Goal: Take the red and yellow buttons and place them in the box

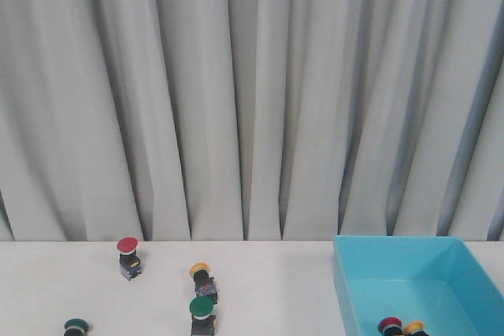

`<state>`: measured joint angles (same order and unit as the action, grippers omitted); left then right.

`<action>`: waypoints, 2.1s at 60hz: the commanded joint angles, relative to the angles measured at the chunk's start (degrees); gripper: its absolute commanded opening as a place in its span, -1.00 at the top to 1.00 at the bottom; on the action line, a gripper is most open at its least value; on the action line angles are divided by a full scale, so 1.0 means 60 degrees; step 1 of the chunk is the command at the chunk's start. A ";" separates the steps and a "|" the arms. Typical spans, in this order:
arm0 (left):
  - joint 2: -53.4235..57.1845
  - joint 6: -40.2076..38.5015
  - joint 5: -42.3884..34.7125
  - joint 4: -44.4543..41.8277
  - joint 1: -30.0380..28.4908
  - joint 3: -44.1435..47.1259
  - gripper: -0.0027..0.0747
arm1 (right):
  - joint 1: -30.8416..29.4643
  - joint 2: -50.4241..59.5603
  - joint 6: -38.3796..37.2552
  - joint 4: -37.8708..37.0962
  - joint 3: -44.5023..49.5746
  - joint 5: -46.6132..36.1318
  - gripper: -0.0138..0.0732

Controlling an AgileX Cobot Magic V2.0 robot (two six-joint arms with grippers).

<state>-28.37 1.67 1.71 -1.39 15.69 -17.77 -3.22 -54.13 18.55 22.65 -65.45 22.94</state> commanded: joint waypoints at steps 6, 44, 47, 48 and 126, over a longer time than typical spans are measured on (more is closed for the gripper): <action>0.1839 -0.0278 -0.1513 0.0090 -0.0794 0.2653 0.94 | -0.0022 0.0092 0.0071 0.0165 -0.0266 -0.0624 0.70; 0.5001 -0.0823 0.0110 -0.0765 -0.3434 0.3328 0.94 | -0.0022 0.0092 0.0071 0.0163 -0.0266 -0.0587 0.70; 0.5001 -0.0823 0.0132 -0.0765 -0.3398 0.3328 0.94 | -0.0022 0.0092 0.0071 0.0163 -0.0266 -0.0587 0.70; 0.5001 -0.0823 0.0132 -0.0765 -0.3379 0.3328 0.94 | -0.0022 0.0092 0.0071 0.0163 -0.0266 -0.0587 0.70; 0.4983 -0.0946 -0.0101 -0.0422 -0.3157 0.3300 0.94 | -0.0022 0.0092 0.0071 0.0163 -0.0266 -0.0587 0.70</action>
<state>0.72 -3.43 5.73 -4.55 -3.36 1.56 -3.22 -54.13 18.55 22.94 -65.45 23.33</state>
